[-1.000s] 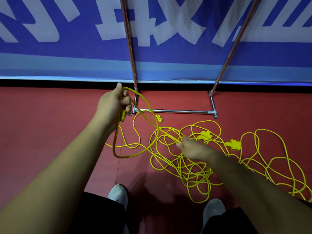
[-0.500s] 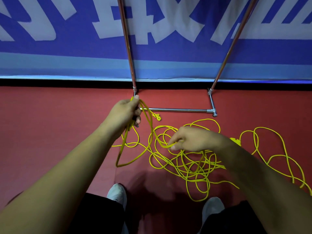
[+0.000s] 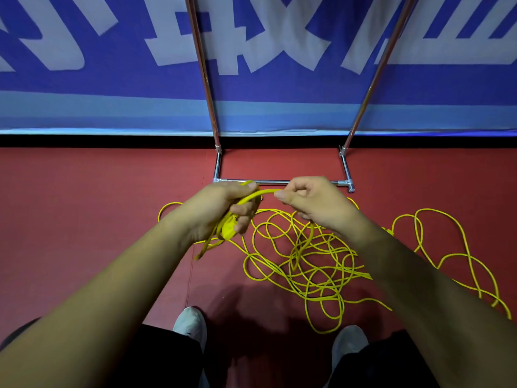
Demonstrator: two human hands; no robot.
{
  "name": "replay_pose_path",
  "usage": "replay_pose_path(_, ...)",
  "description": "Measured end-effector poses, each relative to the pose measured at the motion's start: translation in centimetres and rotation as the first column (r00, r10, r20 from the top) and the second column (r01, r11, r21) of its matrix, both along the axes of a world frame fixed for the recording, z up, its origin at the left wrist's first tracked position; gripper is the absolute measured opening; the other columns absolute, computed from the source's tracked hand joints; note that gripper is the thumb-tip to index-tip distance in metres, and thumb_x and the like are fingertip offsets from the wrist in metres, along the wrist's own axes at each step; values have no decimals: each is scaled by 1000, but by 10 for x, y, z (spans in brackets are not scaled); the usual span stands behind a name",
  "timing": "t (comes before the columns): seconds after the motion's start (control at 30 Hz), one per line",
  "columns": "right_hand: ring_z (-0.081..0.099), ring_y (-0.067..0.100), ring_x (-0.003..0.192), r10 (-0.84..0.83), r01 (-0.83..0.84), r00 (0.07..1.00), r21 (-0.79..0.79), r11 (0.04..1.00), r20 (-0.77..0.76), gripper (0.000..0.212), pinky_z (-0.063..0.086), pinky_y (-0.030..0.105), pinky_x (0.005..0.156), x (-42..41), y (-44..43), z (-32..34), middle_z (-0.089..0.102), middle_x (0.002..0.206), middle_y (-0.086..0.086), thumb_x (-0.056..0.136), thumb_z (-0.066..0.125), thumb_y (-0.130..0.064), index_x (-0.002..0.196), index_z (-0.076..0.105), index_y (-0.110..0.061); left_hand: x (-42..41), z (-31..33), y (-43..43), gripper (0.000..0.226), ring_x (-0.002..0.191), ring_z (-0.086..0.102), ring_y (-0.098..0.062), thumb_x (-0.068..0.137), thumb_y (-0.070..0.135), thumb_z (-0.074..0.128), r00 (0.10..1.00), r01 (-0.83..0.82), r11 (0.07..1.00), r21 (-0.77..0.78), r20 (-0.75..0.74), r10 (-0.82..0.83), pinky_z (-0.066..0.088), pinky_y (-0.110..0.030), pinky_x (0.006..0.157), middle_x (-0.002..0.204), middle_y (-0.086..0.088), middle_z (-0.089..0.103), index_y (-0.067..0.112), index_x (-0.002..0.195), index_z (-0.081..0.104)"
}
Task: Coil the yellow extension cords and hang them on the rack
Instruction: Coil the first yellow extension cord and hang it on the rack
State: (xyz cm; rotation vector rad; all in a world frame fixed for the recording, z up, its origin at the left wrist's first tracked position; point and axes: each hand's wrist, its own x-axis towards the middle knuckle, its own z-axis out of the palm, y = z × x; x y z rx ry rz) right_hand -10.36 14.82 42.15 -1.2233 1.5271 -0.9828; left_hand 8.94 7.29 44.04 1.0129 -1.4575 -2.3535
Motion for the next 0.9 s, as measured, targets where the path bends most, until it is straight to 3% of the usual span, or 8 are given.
replay_pose_path(0.07,46,3,42,86,-75,982,70,995,-168,23,35,19,47,-15,-1,-9,50,55,2,92,62,-22,80,59,-3,3,1,-6,29,31,35,-13,99,24,37,994,-71,989,130,-68,80,33,-20,41,40,5,30,14,73,41)
replay_pose_path(0.17,59,11,62,209,-170,951,176,970,-230,22,45,24,63,-34,2,-24,61,68,6,94,59,-16,93,62,6,12,3,-17,31,31,35,-13,99,24,37,982,-144,973,181,-96,163,33,-20,42,39,5,30,9,77,51)
replay_pose_path(0.33,34,15,52,-8,8,1000,-5,1000,-13,15,28,28,50,-24,1,-9,40,54,-4,92,62,-23,99,74,-17,26,10,-20,25,38,53,-22,95,16,39,996,-50,999,-2,78,50,43,-23,41,49,-9,53,4,81,56)
replay_pose_path(0.47,39,6,59,262,-287,929,-65,956,-261,13,31,26,53,9,4,15,62,68,14,90,65,-22,96,76,-18,24,10,-12,25,36,50,-21,88,27,49,996,52,998,-40,74,-49,42,-24,40,52,-11,56,3,86,58)
replay_pose_path(0.6,37,8,59,226,-276,926,-134,952,-304,15,31,33,54,27,4,22,48,61,6,89,67,-29,80,70,-17,18,9,-1,33,31,28,-9,93,37,47,992,122,991,-58,-29,-124,30,-20,41,43,5,31,12,72,53)
replay_pose_path(0.77,37,3,53,376,-293,785,240,925,-492,17,34,27,58,-32,4,-11,47,56,-10,91,64,-22,77,63,-12,31,17,-21,36,27,28,-2,96,29,39,953,-79,975,207,-273,135,22,-20,38,41,10,17,9,71,55)
replay_pose_path(0.8,38,2,51,369,-261,786,275,925,-497,17,34,27,59,-42,6,-20,50,54,-10,92,62,-21,78,64,-12,35,19,-25,35,27,29,-3,96,28,39,954,-79,974,214,-267,136,24,-20,38,40,10,20,10,71,56)
replay_pose_path(0.9,50,8,55,219,-160,917,194,968,-333,14,40,27,56,-50,7,-29,59,57,-6,93,61,-19,90,71,-11,44,22,-28,26,31,38,-12,90,22,42,995,-31,998,56,-97,36,39,-22,38,41,3,37,8,75,58)
